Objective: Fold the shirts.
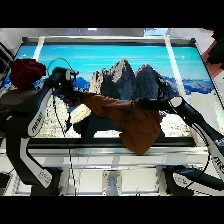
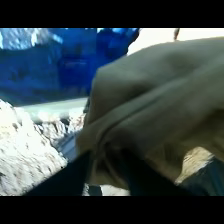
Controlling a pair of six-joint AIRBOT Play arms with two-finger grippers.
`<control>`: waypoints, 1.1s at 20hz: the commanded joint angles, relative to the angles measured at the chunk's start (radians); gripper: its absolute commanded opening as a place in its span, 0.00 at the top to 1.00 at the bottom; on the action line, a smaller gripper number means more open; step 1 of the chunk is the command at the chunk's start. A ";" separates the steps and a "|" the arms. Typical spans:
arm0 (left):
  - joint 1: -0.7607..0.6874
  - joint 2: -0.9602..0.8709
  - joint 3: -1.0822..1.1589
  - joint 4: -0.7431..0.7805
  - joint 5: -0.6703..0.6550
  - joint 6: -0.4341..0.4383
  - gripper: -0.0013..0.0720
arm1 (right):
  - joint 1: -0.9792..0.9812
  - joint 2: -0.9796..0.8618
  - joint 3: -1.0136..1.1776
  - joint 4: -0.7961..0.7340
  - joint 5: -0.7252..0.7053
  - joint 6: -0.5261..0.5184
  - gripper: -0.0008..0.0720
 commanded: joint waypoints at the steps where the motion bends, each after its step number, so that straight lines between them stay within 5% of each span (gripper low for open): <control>1: -0.001 0.043 0.158 -0.006 0.036 -0.014 0.15 | -0.004 -0.010 0.002 -0.011 -0.029 -0.001 0.49; 7: -0.053 0.116 0.219 -0.424 0.010 0.110 0.16 | -0.086 0.037 0.058 -0.013 0.018 0.002 0.48; 22: -0.556 -0.139 0.158 -0.327 0.093 0.135 0.16 | -0.137 0.043 0.092 -0.116 0.105 0.001 0.48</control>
